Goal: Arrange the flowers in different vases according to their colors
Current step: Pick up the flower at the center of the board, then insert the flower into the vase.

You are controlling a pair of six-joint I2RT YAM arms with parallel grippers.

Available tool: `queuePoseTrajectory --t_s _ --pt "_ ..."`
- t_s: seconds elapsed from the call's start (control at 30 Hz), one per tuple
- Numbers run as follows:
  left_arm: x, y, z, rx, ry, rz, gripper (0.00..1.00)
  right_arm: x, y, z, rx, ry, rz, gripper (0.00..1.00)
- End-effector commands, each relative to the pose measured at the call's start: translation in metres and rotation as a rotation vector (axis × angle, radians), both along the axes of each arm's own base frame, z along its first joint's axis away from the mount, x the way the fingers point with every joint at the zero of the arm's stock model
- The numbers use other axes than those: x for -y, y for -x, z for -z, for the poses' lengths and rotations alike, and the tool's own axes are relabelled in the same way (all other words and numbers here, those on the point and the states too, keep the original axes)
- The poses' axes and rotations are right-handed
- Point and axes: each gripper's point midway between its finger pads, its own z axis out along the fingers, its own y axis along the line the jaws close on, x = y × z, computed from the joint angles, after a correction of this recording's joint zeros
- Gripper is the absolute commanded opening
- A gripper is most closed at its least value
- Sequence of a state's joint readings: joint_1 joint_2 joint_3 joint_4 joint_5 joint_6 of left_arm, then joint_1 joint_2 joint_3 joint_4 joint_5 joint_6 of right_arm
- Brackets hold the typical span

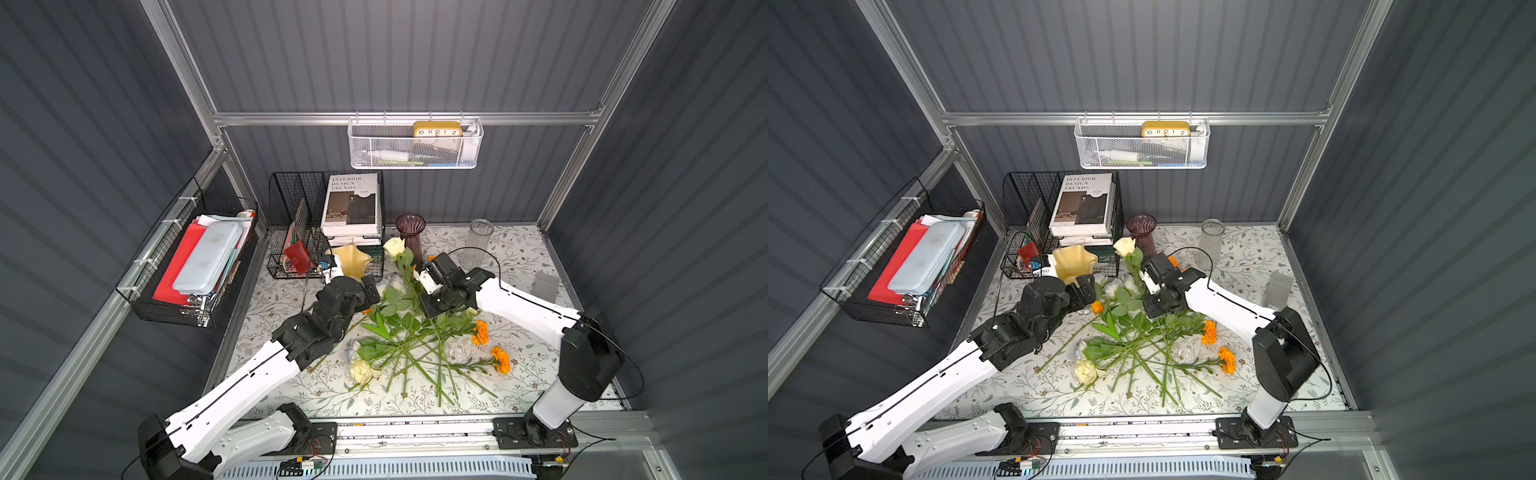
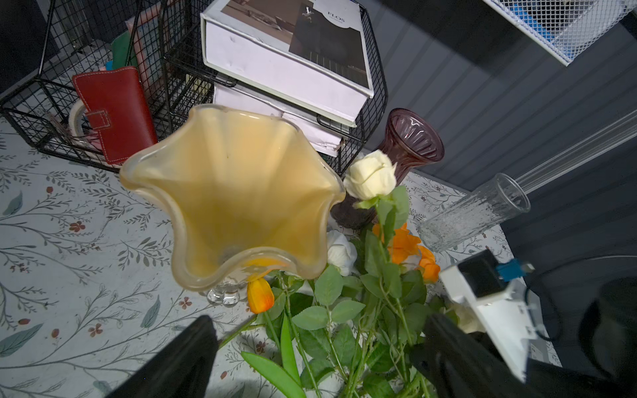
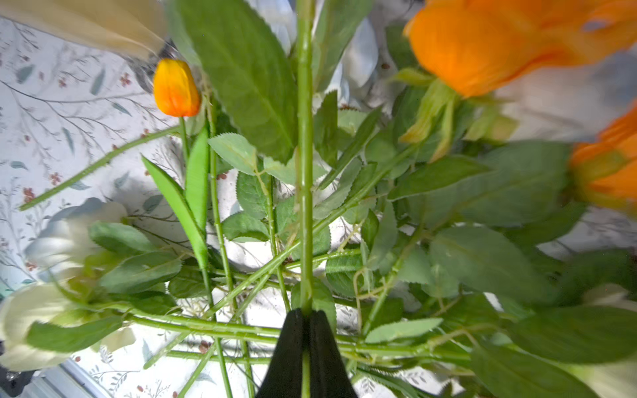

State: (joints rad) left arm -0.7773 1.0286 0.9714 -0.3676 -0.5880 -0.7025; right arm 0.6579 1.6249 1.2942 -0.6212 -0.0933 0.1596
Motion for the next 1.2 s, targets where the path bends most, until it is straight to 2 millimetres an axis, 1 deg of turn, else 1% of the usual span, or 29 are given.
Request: queuePoseTrajectory --t_s 0.0,0.13,0.23,0.3,0.37,0.43,0.47,0.5,0.57,0.6,0.63,0.67,0.73,0.77,0.87,1.0,1.17 --pt "-0.004 0.001 0.0 0.007 -0.013 -0.005 0.97 0.01 -0.001 -0.049 0.082 -0.048 0.011 0.0" --pt "-0.005 0.001 -0.004 0.019 -0.009 -0.003 0.97 0.029 -0.005 -0.106 0.191 -0.148 0.059 0.0" --pt "-0.004 0.002 -0.005 0.024 -0.006 0.003 0.97 0.051 -0.011 -0.168 0.319 -0.272 0.104 0.0" --pt "-0.003 0.001 -0.004 0.023 -0.008 0.008 0.97 0.067 -0.02 -0.21 0.424 -0.335 0.144 0.0" --pt "0.0 0.0 -0.002 0.021 -0.009 0.015 0.97 0.084 -0.032 -0.255 0.568 -0.367 0.182 0.0" --pt "0.003 -0.001 -0.001 0.027 -0.007 0.029 0.97 0.101 -0.047 -0.29 0.708 -0.355 0.248 0.0" --pt "0.004 -0.001 0.0 0.029 -0.006 0.034 0.97 0.106 -0.054 -0.312 0.788 -0.383 0.266 0.0" --pt "0.005 -0.001 -0.001 0.033 -0.003 0.039 0.97 0.108 -0.057 -0.324 0.83 -0.403 0.273 0.0" --pt "0.005 -0.001 0.0 0.038 -0.004 0.043 0.97 0.111 -0.067 -0.352 0.934 -0.452 0.284 0.0" --pt "0.005 -0.001 0.0 0.039 -0.005 0.044 0.97 0.11 -0.072 -0.362 0.971 -0.472 0.284 0.0" --pt "0.005 -0.001 -0.001 0.042 -0.006 0.046 0.98 0.108 -0.078 -0.369 1.03 -0.442 0.256 0.0" --pt "0.005 0.0 0.0 0.043 -0.008 0.046 0.98 0.153 -0.098 -0.374 1.143 -0.253 0.482 0.0" --pt "0.004 0.001 -0.003 0.049 -0.004 0.051 0.98 0.164 -0.112 -0.379 1.2 -0.179 0.543 0.0" --pt "0.004 0.002 -0.004 0.051 -0.001 0.054 0.98 0.169 -0.121 -0.377 1.217 -0.135 0.574 0.0" --pt "0.004 0.005 -0.01 0.058 0.019 0.063 0.98 0.181 -0.139 -0.374 1.266 -0.028 0.65 0.0" --pt "0.003 0.009 -0.013 0.056 0.033 0.071 0.98 0.196 -0.15 -0.376 1.351 0.036 0.742 0.0" --pt "0.002 0.011 -0.015 0.05 0.037 0.074 0.98 0.208 -0.165 -0.381 1.375 0.045 0.797 0.0"
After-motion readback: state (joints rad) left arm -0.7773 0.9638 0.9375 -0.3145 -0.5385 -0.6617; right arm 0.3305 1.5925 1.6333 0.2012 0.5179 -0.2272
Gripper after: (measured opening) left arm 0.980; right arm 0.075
